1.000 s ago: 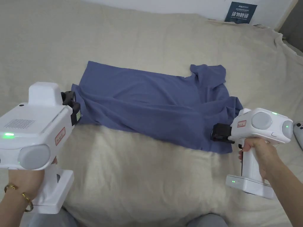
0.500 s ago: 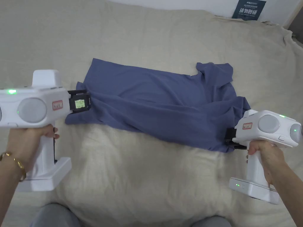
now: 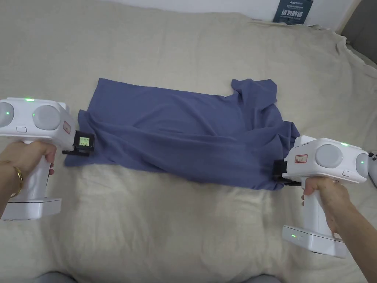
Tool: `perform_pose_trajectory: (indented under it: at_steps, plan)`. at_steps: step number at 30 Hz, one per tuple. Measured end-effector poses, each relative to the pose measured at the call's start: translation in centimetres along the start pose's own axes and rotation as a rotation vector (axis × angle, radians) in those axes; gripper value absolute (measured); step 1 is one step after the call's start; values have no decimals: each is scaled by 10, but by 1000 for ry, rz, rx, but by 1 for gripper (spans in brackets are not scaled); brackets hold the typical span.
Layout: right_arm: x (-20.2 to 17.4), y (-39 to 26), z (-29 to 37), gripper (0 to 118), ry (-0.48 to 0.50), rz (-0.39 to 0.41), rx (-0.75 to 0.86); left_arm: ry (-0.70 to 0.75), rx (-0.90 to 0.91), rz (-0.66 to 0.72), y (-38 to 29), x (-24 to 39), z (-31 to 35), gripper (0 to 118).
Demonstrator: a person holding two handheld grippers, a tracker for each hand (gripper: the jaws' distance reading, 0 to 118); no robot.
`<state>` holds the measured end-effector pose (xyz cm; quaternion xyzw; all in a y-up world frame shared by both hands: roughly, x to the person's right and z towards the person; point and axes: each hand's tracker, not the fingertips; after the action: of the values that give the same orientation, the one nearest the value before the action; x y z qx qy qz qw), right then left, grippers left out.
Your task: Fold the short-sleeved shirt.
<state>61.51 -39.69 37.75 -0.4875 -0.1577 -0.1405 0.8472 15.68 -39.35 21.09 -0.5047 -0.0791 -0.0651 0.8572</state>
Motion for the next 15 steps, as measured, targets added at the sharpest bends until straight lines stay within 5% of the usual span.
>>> perform_pose_trajectory:
  at_steps: [2,4,6,7,15]
  plan:
    - [0,0,-2,3,-1,3,-5,8,-6,-6,0,3,-6,53]
    - [-1,0,-3,3,-4,9,-7,-2,-22,-18,-2,8,-12,46]
    - [-2,0,-4,3,-5,13,-10,4,-26,-30,-6,15,-18,13]
    - [-2,0,-5,3,-5,17,-12,6,-32,-35,-10,17,-23,6]
    - [-1,4,-1,3,-3,27,-16,-5,-19,-80,-5,7,-7,0]
